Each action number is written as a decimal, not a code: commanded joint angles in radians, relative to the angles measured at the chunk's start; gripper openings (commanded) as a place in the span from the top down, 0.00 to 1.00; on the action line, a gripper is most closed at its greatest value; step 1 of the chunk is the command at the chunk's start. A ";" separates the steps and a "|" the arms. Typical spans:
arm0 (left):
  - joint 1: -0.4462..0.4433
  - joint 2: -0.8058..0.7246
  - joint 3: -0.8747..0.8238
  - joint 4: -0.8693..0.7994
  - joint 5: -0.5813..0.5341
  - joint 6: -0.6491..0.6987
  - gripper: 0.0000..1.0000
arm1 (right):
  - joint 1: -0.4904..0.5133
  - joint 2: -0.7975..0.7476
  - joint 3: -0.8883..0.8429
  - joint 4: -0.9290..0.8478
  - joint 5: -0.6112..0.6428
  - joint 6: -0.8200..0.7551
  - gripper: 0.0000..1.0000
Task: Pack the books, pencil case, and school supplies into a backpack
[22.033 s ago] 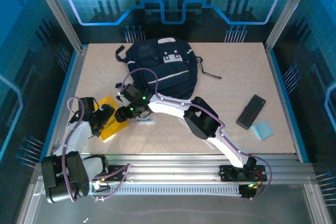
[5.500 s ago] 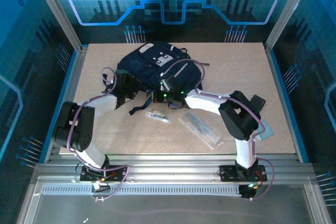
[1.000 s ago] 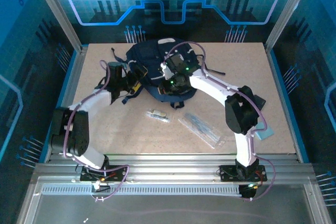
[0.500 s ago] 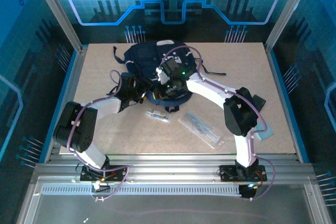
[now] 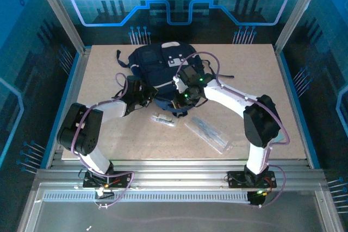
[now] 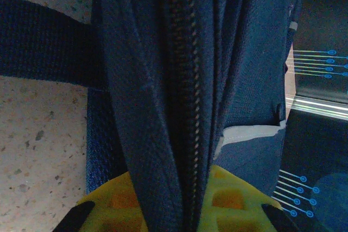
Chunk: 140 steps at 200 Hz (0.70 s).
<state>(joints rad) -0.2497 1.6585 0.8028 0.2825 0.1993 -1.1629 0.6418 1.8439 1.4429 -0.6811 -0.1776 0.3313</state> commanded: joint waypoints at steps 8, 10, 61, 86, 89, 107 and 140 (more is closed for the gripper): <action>0.059 -0.073 0.041 -0.011 0.043 0.057 1.00 | -0.063 -0.034 -0.043 -0.120 0.135 -0.141 1.00; 0.060 -0.074 0.043 -0.016 0.048 0.061 1.00 | -0.067 -0.034 -0.046 -0.119 0.140 -0.144 1.00; 0.092 -0.088 0.095 -0.091 0.204 0.147 1.00 | -0.094 -0.011 -0.037 -0.044 0.305 -0.220 1.00; 0.108 -0.087 0.150 -0.187 0.277 0.226 1.00 | -0.100 0.047 -0.008 -0.003 0.397 -0.286 1.00; 0.111 -0.088 0.158 -0.201 0.281 0.237 1.00 | -0.102 0.055 -0.003 0.001 0.402 -0.293 1.00; 0.131 -0.100 0.186 -0.277 0.300 0.286 1.00 | -0.114 0.096 0.022 0.008 0.429 -0.335 1.00; 0.192 -0.112 0.188 -0.335 0.302 0.334 1.00 | -0.156 0.121 0.049 0.028 0.415 -0.356 1.00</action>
<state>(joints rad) -0.1181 1.6180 0.9455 -0.0006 0.4110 -0.9234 0.5438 1.9381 1.4551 -0.6636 0.1547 0.0177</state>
